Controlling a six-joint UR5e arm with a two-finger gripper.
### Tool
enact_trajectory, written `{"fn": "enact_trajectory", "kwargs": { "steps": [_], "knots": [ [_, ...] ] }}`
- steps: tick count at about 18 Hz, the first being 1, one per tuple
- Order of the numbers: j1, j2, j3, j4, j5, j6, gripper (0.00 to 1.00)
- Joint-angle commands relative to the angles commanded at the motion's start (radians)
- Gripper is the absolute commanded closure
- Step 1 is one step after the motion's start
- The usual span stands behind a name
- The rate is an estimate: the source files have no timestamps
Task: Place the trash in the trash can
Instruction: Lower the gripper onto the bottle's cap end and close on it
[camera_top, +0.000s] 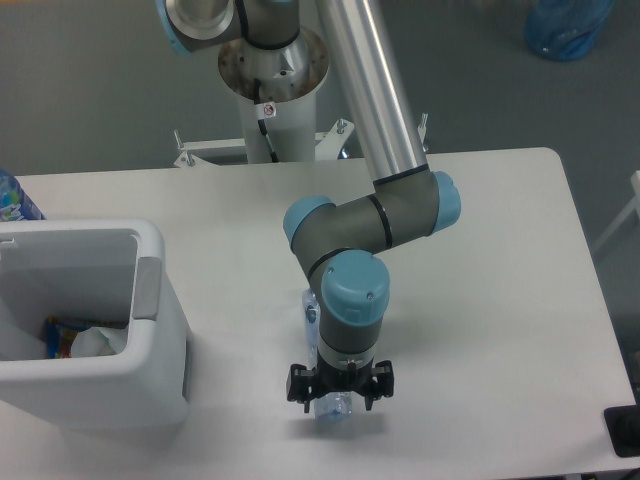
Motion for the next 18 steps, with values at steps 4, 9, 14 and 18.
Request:
{"fn": "enact_trajectory", "kwargs": {
  "steps": [4,9,14,18],
  "knots": [
    [-0.009,-0.017,-0.008,0.002,0.024,-0.002,0.00],
    [-0.018,-0.025,-0.006,0.002,0.035,-0.003,0.00],
    [-0.018,-0.021,-0.008,0.002,0.035,-0.003,0.15],
    [-0.018,-0.020,-0.008,0.002,0.060,0.000,0.23]
  ]
}}
